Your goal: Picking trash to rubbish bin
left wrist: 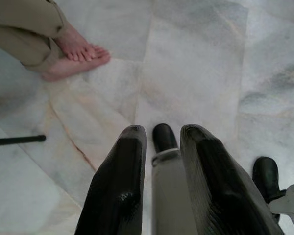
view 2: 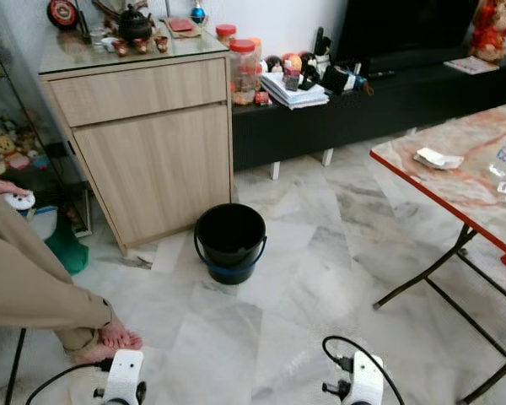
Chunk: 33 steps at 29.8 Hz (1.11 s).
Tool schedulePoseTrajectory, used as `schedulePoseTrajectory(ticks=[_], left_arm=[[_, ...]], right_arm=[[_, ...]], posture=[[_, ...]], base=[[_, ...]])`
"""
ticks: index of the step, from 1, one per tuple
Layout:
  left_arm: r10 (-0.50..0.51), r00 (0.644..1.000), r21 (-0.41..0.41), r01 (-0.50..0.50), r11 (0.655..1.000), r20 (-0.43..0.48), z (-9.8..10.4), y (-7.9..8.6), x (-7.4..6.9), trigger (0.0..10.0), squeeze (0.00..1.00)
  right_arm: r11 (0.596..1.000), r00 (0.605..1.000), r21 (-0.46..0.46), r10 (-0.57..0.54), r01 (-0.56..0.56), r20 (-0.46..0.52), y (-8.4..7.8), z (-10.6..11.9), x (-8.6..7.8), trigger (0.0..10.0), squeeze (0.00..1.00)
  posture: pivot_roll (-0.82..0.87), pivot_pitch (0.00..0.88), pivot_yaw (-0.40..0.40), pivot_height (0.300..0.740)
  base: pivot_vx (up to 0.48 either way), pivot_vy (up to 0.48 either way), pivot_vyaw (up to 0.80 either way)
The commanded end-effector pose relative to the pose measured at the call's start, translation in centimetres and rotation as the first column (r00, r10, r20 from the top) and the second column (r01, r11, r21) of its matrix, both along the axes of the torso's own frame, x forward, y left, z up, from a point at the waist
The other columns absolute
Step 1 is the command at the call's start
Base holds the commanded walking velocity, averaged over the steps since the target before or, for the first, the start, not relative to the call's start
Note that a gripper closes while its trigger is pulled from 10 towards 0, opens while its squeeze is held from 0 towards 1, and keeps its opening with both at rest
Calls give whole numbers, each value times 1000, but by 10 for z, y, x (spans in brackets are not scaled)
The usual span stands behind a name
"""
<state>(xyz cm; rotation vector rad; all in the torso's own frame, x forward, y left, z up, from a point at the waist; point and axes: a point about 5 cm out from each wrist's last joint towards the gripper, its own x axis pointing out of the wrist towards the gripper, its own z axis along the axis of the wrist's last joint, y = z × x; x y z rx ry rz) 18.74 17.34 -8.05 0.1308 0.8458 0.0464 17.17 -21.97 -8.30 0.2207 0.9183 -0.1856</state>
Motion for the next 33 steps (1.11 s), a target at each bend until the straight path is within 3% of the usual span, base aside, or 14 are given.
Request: schedulePoseTrajectory(ticks=[1, 7, 30, 33], left_arm=[[-1, 1000, 12, 1, 1000, 0, 1, 1, 2, 10000, 0], [2, 1000, 11, -2, 1000, -1, 1, 1, 1, 10000, 0], [11, 1000, 5, -11, 1000, -5, 0, 0, -1, 10000, 0], [12, 1000, 4, -12, 1000, -6, -1, 0, -1, 10000, 0]], right_arm=[[1000, 1000, -1, -5, 5, 12, -1, 1, 2, 10000, 0], [1000, 1000, -11, -4, 4, 17, -1, 2, 3, 10000, 0], [998, 997, 15, -60, 59, 54, -6, 7, 11, 10000, 0], [998, 995, 19, -69, 68, 67, -7, 9, 14, 10000, 0]], posture=[[-175, 0, -87, 740], [-174, 0, -88, 740], [-172, 0, -97, 740], [-173, 0, -100, 740]], base=[[285, 0, 0], [304, 0, 479], [318, 0, 0], [319, 0, -769]])
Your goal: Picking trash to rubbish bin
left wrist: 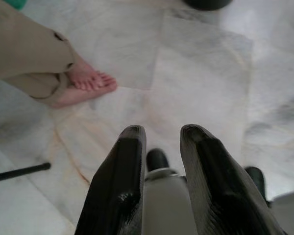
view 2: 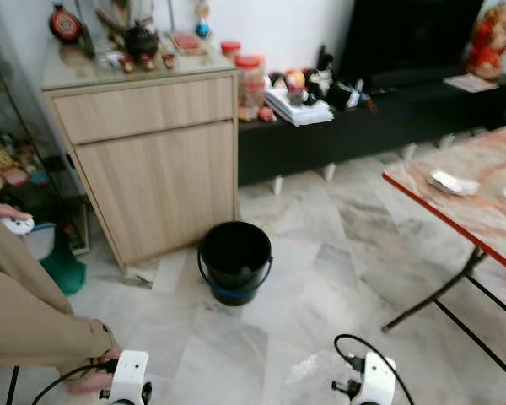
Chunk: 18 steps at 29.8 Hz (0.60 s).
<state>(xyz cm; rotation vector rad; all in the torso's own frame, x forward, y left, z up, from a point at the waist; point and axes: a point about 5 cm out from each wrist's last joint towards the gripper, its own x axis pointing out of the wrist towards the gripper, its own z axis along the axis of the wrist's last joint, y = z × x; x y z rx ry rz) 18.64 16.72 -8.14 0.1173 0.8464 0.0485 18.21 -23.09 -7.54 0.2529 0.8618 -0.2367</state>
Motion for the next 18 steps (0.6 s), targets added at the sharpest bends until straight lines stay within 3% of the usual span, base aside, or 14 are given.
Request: schedulePoseTrajectory(ticks=[1, 18], left_arm=[[5, 1000, 14, -5, 1000, -6, 0, 6, 0, 10000, 0], [4, 1000, 17, -3, 1000, -8, 0, 8, -1, 10000, 0]], right_arm=[[1000, 1000, 15, -4, 4, 20, 4, 1, 4, 10000, 0], [1000, 998, 7, 1, -1, 66, 6, 7, 15, 10000, 0]], posture=[[-173, 0, -101, 740], [-164, 0, -97, 740]], base=[[319, 0, -800], [316, 0, 0]])
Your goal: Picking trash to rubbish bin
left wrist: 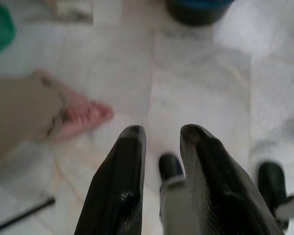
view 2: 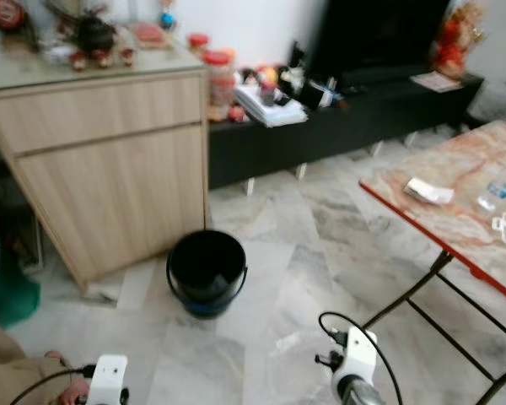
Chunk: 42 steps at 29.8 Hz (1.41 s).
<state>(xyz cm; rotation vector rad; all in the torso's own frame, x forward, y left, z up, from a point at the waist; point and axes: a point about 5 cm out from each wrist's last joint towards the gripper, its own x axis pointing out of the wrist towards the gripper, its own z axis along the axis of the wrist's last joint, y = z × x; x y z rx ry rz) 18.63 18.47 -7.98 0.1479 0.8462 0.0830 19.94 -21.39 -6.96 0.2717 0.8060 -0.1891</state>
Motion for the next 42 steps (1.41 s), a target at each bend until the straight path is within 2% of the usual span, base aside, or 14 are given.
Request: schedulePoseTrajectory(ticks=[1, 8, 16, 34, 38, 42], left_arm=[[-15, 1000, -22, 15, 1000, -9, -2, -9, -1, 10000, 0], [-16, 1000, -21, 16, 1000, -11, -2, -9, -1, 10000, 0], [-22, 1000, -22, 22, 1000, -12, -2, -9, -2, 10000, 0], [-6, 1000, -24, 5, 1000, -9, -2, -10, -2, 10000, 0], [-5, 1000, -24, 5, 1000, -7, -2, -9, -2, 10000, 0], [-5, 1000, -25, 5, 1000, -8, -2, -9, -1, 10000, 0]], right_arm=[[999, 1000, -28, -19, 19, -1, -11, 1, -2, 10000, 0], [999, 1000, -37, 0, 0, -3, -9, 1, -1, 10000, 0], [999, 1000, -35, -9, 9, -6, -10, 0, -4, 10000, 0], [996, 997, -18, -82, 82, 8, -15, 1, -4, 10000, 0], [995, 995, -13, -94, 95, 13, -16, 2, -4, 10000, 0], [996, 997, -21, -83, 83, 13, -15, 2, -3, 10000, 0]], posture=[[-164, 0, -97, 740], [-160, 0, -96, 740], [-158, 0, -95, 740], [-156, 0, -102, 740], [-156, 0, -102, 740], [-154, 0, -103, 740]], base=[[315, 0, 0], [318, 0, 121], [317, 0, 768], [318, 0, 0], [315, 0, -800], [316, 0, 0]])
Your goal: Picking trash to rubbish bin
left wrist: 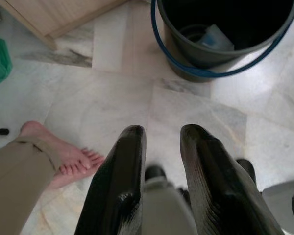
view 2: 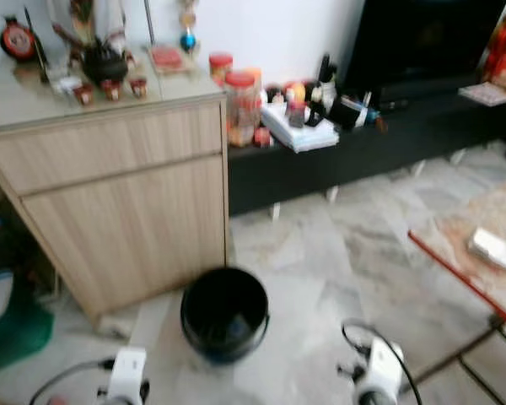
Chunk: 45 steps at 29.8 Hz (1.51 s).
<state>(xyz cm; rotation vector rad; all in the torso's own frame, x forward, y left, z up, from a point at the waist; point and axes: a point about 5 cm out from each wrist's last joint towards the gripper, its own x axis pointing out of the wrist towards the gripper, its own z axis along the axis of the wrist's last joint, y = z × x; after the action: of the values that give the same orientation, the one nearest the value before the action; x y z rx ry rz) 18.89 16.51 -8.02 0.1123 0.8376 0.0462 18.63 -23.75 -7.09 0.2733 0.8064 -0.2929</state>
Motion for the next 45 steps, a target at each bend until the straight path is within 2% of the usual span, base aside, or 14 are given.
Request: schedulePoseTrajectory(ticks=[1, 11, 18, 29, 41, 45], left_arm=[[14, 1000, 21, -14, 1000, -16, -1, 10, -4, 10000, 0], [16, 1000, 21, -15, 1000, -15, -1, 10, -3, 10000, 0], [17, 1000, 20, -16, 1000, -15, -1, 10, -4, 10000, 0], [17, 1000, 18, -17, 1000, -19, -2, 10, -5, 10000, 0], [15, 1000, 21, -15, 1000, -16, -2, 10, -4, 10000, 0], [18, 1000, 24, -18, 1000, -16, -2, 10, -4, 10000, 0]], right_arm=[[1000, 999, 14, 8, -9, 31, 8, 3, 10, 10000, 0], [999, 999, 13, 31, -32, 35, 10, 4, 11, 10000, 0], [999, 999, 8, 41, -41, 35, 10, 4, 11, 10000, 0], [1000, 999, 16, 26, -27, 36, 8, 4, 10, 10000, 0], [999, 998, 21, 34, -35, 53, 9, 6, 14, 10000, 0], [998, 996, 34, 56, -59, 75, 12, 9, 21, 10000, 0]], posture=[[-154, 0, -103, 740], [-152, 0, -104, 740], [-154, 0, -107, 740], [-157, 6, -108, 740], [-155, 5, -102, 740], [-152, 3, -104, 740]], base=[[315, 0, 0], [315, 0, 0], [313, 0, 754], [315, 0, 0], [312, 0, 267], [198, 0, 0]])
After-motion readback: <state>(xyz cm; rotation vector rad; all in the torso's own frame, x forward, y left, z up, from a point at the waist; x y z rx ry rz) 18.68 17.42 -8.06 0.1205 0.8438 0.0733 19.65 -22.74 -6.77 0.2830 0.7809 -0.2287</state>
